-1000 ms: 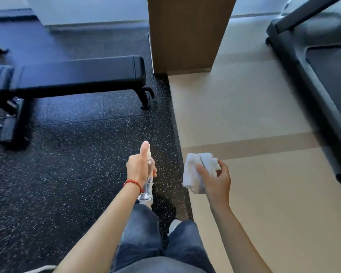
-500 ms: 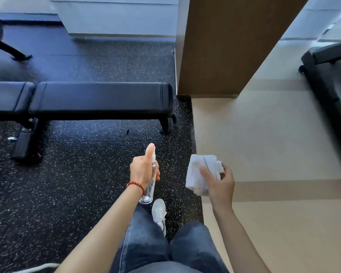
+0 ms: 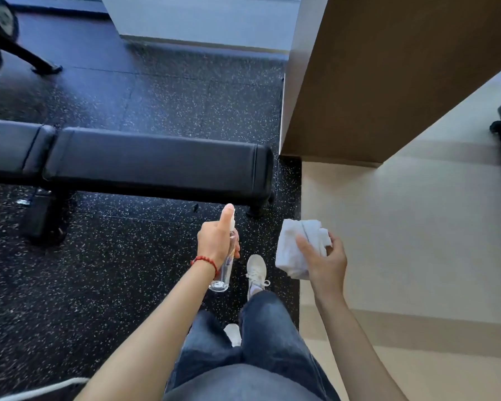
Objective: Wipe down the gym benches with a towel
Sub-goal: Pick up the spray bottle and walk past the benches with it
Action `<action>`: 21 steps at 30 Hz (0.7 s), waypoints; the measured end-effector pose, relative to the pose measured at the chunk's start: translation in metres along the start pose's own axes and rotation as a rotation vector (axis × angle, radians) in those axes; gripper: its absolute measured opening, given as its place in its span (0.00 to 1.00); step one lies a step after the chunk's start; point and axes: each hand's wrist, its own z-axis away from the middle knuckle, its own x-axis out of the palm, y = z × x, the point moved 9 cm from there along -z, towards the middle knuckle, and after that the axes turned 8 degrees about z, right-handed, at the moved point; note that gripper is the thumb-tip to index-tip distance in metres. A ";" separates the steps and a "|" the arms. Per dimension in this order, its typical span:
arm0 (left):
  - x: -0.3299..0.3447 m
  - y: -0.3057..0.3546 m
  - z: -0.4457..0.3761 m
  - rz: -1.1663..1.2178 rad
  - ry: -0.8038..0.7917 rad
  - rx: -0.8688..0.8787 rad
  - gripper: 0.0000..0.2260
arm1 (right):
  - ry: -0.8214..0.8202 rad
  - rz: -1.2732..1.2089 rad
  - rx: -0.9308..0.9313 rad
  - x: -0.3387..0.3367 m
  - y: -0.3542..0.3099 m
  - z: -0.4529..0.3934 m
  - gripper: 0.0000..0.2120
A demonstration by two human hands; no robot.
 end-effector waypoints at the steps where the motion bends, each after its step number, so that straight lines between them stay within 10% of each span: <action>1: 0.005 0.006 -0.012 0.000 0.011 -0.009 0.30 | -0.006 0.014 0.000 0.004 -0.007 -0.016 0.23; 21: 0.001 0.043 -0.141 0.044 0.184 -0.184 0.31 | -0.127 0.118 -0.001 0.104 -0.096 -0.135 0.22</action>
